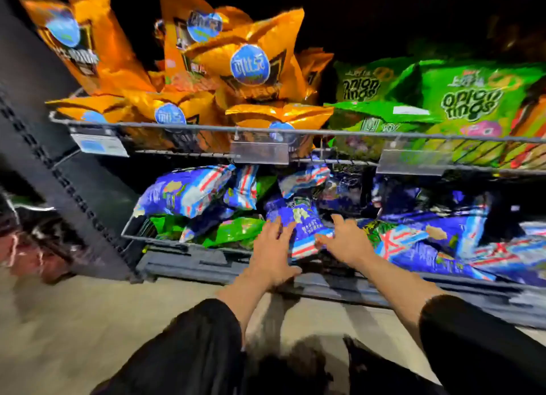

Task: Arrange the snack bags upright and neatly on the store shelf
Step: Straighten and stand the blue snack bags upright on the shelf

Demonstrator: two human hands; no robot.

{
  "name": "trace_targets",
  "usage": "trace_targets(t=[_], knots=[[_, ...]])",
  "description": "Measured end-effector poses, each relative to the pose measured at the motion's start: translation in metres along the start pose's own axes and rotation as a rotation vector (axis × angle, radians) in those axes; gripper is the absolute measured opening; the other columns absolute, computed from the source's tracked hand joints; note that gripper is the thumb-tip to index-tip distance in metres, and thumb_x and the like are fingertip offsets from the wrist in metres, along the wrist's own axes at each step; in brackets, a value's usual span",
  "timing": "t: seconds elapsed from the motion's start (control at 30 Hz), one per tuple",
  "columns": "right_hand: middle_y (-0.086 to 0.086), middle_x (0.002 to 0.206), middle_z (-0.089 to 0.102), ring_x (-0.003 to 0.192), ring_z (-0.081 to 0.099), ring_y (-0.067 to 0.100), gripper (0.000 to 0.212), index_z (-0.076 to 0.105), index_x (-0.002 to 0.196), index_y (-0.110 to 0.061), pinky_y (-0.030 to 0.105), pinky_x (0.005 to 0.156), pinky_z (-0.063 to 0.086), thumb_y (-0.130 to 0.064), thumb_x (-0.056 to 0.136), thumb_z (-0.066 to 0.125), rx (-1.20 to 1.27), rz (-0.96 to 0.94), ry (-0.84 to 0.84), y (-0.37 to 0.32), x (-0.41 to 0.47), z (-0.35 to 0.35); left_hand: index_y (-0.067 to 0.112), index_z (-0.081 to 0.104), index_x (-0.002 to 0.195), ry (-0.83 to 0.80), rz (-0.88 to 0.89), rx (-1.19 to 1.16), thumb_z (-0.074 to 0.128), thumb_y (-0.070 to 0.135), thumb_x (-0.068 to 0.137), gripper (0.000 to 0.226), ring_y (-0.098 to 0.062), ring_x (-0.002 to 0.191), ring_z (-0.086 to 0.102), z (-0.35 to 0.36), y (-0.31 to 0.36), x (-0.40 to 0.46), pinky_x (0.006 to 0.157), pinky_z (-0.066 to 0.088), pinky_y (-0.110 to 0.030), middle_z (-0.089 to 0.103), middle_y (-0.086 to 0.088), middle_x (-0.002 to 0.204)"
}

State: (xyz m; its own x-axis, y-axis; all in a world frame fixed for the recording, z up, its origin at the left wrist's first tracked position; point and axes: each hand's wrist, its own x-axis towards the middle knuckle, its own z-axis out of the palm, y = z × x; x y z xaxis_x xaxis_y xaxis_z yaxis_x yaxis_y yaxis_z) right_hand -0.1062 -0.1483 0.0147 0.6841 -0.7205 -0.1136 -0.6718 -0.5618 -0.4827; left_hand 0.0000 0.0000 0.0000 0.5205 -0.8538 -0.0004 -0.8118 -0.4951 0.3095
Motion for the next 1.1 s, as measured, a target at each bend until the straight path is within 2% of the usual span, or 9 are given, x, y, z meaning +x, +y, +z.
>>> trace_targets(t=[0.07, 0.2, 0.37, 0.57, 0.7, 0.83, 0.9, 1.0, 1.1], knots=[[0.024, 0.131, 0.050, 0.120, 0.050, 0.038, 0.065, 0.039, 0.135, -0.011, 0.041, 0.096, 0.042, -0.040, 0.083, 0.064, 0.058, 0.025, -0.026, -0.010, 0.002, 0.024, 0.020, 0.015, 0.151, -0.029, -0.039, -0.014, 0.076, 0.048, 0.070, 0.106, -0.037, 0.146, 0.009, -0.002, -0.023, 0.002, 0.117, 0.020, -0.046, 0.004, -0.017, 0.158], [0.017, 0.127, 0.059, 0.117, 0.055, 0.032, 0.060, 0.049, 0.132, -0.018, 0.036, 0.094, 0.044, -0.034, 0.078, 0.070, 0.087, 0.149, 0.028, -0.019, -0.004, 0.055, 0.023, 0.004, 0.152, -0.162, -0.043, -0.167, 0.079, 0.042, 0.070, 0.114, -0.034, 0.147, 0.005, 0.004, -0.049, 0.000, 0.116, 0.017, -0.036, -0.007, -0.023, 0.157], [0.019, 0.101, 0.070, 0.101, 0.064, 0.033, 0.024, 0.073, 0.097, -0.007, 0.034, 0.082, 0.050, -0.008, 0.075, 0.064, 0.077, 0.193, 0.205, -0.024, 0.020, 0.012, 0.026, 0.001, 0.152, -0.146, 0.046, -0.239, 0.082, 0.045, 0.064, 0.121, -0.035, 0.147, 0.002, 0.009, -0.043, 0.027, 0.117, 0.014, -0.038, -0.007, -0.025, 0.157], [0.008, 0.074, 0.065, 0.077, 0.058, 0.020, 0.024, 0.075, 0.093, -0.006, 0.026, 0.066, 0.041, 0.001, 0.073, 0.063, 0.318, 0.273, 0.302, 0.022, -0.001, 0.014, 0.024, 0.002, 0.152, -0.117, 0.027, -0.396, 0.071, 0.053, 0.074, 0.109, -0.028, 0.147, 0.010, 0.023, -0.032, 0.035, 0.117, 0.018, -0.036, -0.001, -0.017, 0.158], [0.005, 0.088, 0.062, 0.085, 0.053, 0.015, 0.027, 0.070, 0.103, 0.002, 0.025, 0.076, 0.041, 0.000, 0.076, 0.068, 0.534, 0.263, 0.318, 0.042, -0.010, 0.034, 0.022, -0.005, 0.151, -0.204, 0.044, -0.430, 0.071, 0.054, 0.073, 0.114, -0.023, 0.148, 0.003, 0.036, -0.020, 0.044, 0.117, 0.014, -0.035, -0.004, -0.012, 0.160], [0.007, 0.082, 0.063, 0.078, 0.053, 0.017, 0.017, 0.072, 0.090, -0.002, 0.032, 0.072, 0.046, 0.001, 0.073, 0.070, 0.762, 0.294, 0.501, 0.059, -0.025, 0.038, 0.031, -0.006, 0.151, -0.223, 0.133, -0.499, 0.085, 0.042, 0.061, 0.129, -0.016, 0.147, -0.011, 0.053, 0.013, 0.045, 0.117, 0.012, -0.032, -0.021, -0.008, 0.157], [0.010, 0.087, 0.065, 0.075, 0.057, 0.016, 0.028, 0.070, 0.096, 0.000, 0.038, 0.072, 0.053, -0.008, 0.068, 0.072, 0.922, 0.337, 0.543, 0.069, -0.032, 0.039, 0.037, 0.003, 0.149, -0.163, 0.230, -0.476, 0.088, 0.034, 0.059, 0.124, -0.013, 0.147, -0.005, 0.062, 0.023, 0.048, 0.115, 0.019, -0.034, -0.014, -0.008, 0.159], [0.015, 0.090, 0.063, 0.058, 0.061, 0.009, 0.034, 0.058, 0.114, -0.002, 0.025, 0.058, 0.056, 0.000, 0.081, 0.066, 1.229, 0.312, 0.517, 0.073, -0.044, 0.029, 0.034, 0.023, 0.147, 0.012, 0.304, -0.396, 0.078, 0.025, 0.074, 0.092, -0.020, 0.146, 0.015, 0.067, 0.034, 0.054, 0.110, 0.029, -0.034, 0.016, -0.008, 0.158], [0.006, 0.089, 0.061, 0.069, 0.062, 0.018, 0.051, 0.043, 0.127, -0.013, 0.035, 0.078, 0.057, 0.003, 0.084, 0.063, 1.459, 0.260, 0.482, 0.073, -0.056, 0.016, 0.023, 0.045, 0.136, 0.143, 0.207, -0.485, 0.077, 0.016, 0.074, 0.071, -0.026, 0.122, 0.045, 0.055, 0.039, 0.061, 0.101, 0.036, -0.031, 0.039, -0.014, 0.135]])
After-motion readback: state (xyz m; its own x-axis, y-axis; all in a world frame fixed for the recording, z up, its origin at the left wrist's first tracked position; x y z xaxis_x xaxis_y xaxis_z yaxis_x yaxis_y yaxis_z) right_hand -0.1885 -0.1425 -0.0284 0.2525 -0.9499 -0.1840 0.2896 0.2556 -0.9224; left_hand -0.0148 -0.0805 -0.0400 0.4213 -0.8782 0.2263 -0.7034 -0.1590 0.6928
